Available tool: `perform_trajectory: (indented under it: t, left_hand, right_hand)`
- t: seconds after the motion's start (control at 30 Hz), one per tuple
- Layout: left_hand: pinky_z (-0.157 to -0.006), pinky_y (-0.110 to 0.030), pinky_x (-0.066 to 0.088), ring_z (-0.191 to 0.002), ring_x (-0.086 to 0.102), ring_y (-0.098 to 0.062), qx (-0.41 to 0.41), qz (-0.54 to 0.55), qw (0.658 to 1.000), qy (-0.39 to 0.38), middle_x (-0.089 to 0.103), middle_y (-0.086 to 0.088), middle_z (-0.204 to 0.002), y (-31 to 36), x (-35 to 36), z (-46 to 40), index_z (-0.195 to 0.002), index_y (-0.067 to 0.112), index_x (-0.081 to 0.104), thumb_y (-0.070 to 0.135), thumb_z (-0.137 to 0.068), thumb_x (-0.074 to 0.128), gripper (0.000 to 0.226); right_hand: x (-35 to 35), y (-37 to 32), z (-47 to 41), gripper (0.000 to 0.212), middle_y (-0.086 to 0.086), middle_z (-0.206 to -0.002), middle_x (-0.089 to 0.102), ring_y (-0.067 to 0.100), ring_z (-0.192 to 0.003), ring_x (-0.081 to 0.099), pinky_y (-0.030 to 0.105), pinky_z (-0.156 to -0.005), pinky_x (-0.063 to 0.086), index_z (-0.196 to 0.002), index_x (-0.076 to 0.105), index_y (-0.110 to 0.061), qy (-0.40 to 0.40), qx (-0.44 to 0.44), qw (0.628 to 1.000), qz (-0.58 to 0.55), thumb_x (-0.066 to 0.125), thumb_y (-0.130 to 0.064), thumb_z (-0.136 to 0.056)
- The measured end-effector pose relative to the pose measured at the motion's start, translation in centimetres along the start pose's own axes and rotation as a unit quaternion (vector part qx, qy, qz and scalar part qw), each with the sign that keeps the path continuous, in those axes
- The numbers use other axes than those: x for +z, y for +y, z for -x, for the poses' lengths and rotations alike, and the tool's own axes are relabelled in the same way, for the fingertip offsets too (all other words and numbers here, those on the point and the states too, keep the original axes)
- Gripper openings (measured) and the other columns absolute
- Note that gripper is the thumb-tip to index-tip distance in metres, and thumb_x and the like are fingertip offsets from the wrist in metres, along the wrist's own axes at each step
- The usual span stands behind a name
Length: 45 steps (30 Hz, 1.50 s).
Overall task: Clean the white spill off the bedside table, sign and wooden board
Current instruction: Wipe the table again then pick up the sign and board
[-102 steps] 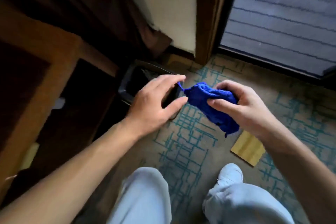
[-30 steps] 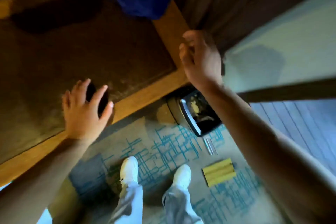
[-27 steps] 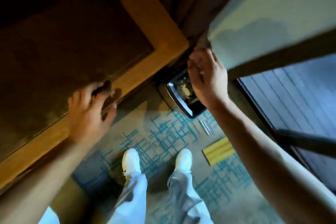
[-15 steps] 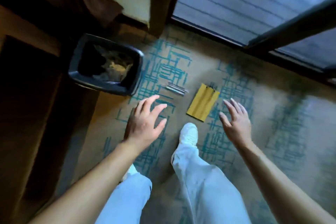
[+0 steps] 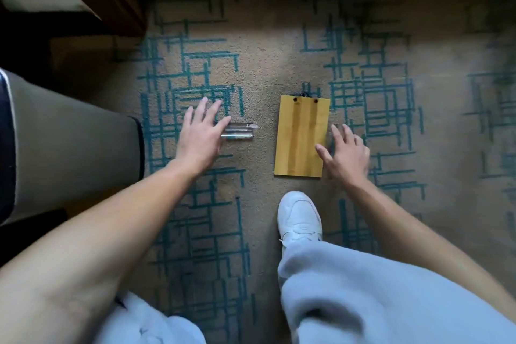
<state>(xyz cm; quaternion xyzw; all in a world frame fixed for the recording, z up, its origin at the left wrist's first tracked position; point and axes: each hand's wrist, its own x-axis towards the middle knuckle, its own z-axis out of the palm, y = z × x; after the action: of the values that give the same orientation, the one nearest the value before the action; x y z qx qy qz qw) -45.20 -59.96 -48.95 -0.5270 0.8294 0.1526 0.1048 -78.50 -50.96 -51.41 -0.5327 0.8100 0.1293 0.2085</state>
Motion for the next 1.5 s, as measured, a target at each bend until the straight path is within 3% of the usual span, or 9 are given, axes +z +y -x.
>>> perform_trajectory:
  t: [0.13, 0.27, 0.43, 0.6, 0.77, 1.07, 1.23, 1.43, 1.5]
  left_hand:
    - [-0.105, -0.051, 0.039, -0.131, 0.049, -0.039, 0.021, 0.001, 0.999, 0.039, 0.062, -0.016, -0.135, 0.2, 1.1, -2.3, -0.126, 0.017, 0.069, 0.02, -0.096, 0.065, 0.03]
    - [-0.083, -0.046, 0.045, -0.103, 0.056, -0.037, 0.057, 0.022, 0.995, 0.075, 0.067, -0.014, -0.107, 0.1, 0.8, -2.9, -0.114, 0.015, 0.075, 0.027, -0.094, 0.068, 0.024]
    - [-0.075, -0.046, 0.049, -0.092, 0.056, -0.035, 0.063, 0.05, 0.994, 0.076, 0.065, -0.015, -0.098, -0.1, 0.3, -2.2, -0.113, 0.01, 0.074, 0.025, -0.094, 0.067, 0.026]
    - [-0.067, -0.04, 0.047, -0.09, 0.056, -0.032, 0.034, 0.095, 0.99, 0.097, 0.062, -0.013, -0.095, 0.2, -1.4, -1.3, -0.116, 0.013, 0.074, 0.027, -0.096, 0.067, 0.026]
    - [-0.066, -0.034, 0.037, -0.092, 0.055, -0.031, 0.043, 0.118, 0.984, 0.127, 0.061, -0.012, -0.096, 0.7, -4.9, -1.0, -0.116, 0.014, 0.073, 0.028, -0.098, 0.064, 0.025]
    - [-0.071, -0.038, 0.048, -0.092, 0.057, -0.03, 0.008, 0.197, 0.952, 0.236, 0.063, -0.011, -0.097, 1.2, -18.5, 4.2, -0.112, 0.011, 0.075, 0.024, -0.097, 0.063, 0.023]
    - [-0.071, -0.034, 0.046, -0.087, 0.057, -0.029, -0.013, 0.207, 0.938, 0.277, 0.064, -0.01, -0.093, -1.0, -31.7, 12.5, -0.111, 0.015, 0.076, 0.026, -0.095, 0.064, 0.024]
    - [-0.072, -0.038, 0.048, -0.082, 0.058, -0.034, -0.11, 0.219, 0.922, 0.301, 0.065, -0.01, -0.088, -4.4, -43.9, 23.6, -0.108, 0.015, 0.079, 0.025, -0.089, 0.071, 0.022]
    - [-0.074, -0.037, 0.046, -0.082, 0.056, -0.033, -0.142, 0.211, 0.916, 0.31, 0.065, -0.009, -0.088, -5.2, -46.6, 27.5, -0.108, 0.016, 0.078, 0.022, -0.089, 0.073, 0.021]
  right_hand:
    - [1.4, -0.6, -1.8, 0.059, 0.014, -0.137, 0.051, 0.035, -0.123, 0.047, 0.046, -0.102, 0.039, -0.14, 0.053, -0.021, 0.053, 0.033, 0.997, -0.042, 0.048, -0.06, -0.095]
    - [1.7, -1.4, -2.9, 0.047, 0.012, -0.126, 0.056, 0.032, -0.118, 0.051, 0.041, -0.095, 0.043, -0.128, 0.064, -0.018, 0.066, 0.069, 0.983, -0.156, 0.058, -0.05, -0.094]
    - [1.2, -1.9, -3.6, 0.031, 0.005, -0.115, 0.069, 0.025, -0.108, 0.064, 0.037, -0.095, 0.049, -0.109, 0.072, -0.018, 0.04, 0.11, 0.937, -0.33, 0.074, -0.039, -0.086]
    - [-0.2, -2.1, -3.3, 0.011, 0.005, -0.097, 0.071, 0.033, -0.102, 0.07, 0.053, -0.085, 0.06, -0.086, 0.066, -0.023, -0.024, 0.124, 0.842, -0.525, 0.076, -0.02, -0.086]
    - [-4.0, -2.5, -2.0, 0.008, 0.003, -0.089, 0.07, 0.021, -0.086, 0.065, 0.037, -0.072, 0.056, -0.086, 0.07, -0.024, 0.025, 0.06, 0.857, -0.512, 0.077, -0.026, -0.086]
    - [-21.9, -7.1, 6.1, 0.022, 0.007, -0.101, 0.075, 0.02, -0.093, 0.07, 0.036, -0.089, 0.058, -0.104, 0.076, -0.016, 0.097, -0.072, 0.846, -0.519, 0.075, -0.031, -0.088]
    - [-36.0, -11.4, 14.4, 0.013, -0.006, -0.088, 0.072, 0.001, -0.078, 0.065, 0.021, -0.078, 0.054, -0.103, 0.075, -0.015, 0.081, -0.108, 0.835, -0.533, 0.071, -0.021, -0.093]
    - [-49.5, -18.0, 23.4, 0.009, -0.007, -0.083, 0.071, 0.009, -0.078, 0.064, 0.031, -0.075, 0.054, -0.094, 0.074, -0.019, 0.042, -0.175, 0.84, -0.511, 0.066, -0.021, -0.096]
    - [-52.4, -20.7, 25.6, 0.01, -0.008, -0.079, 0.066, 0.007, -0.072, 0.057, 0.027, -0.069, 0.048, -0.093, 0.071, -0.019, 0.023, -0.201, 0.839, -0.505, 0.062, -0.021, -0.097]
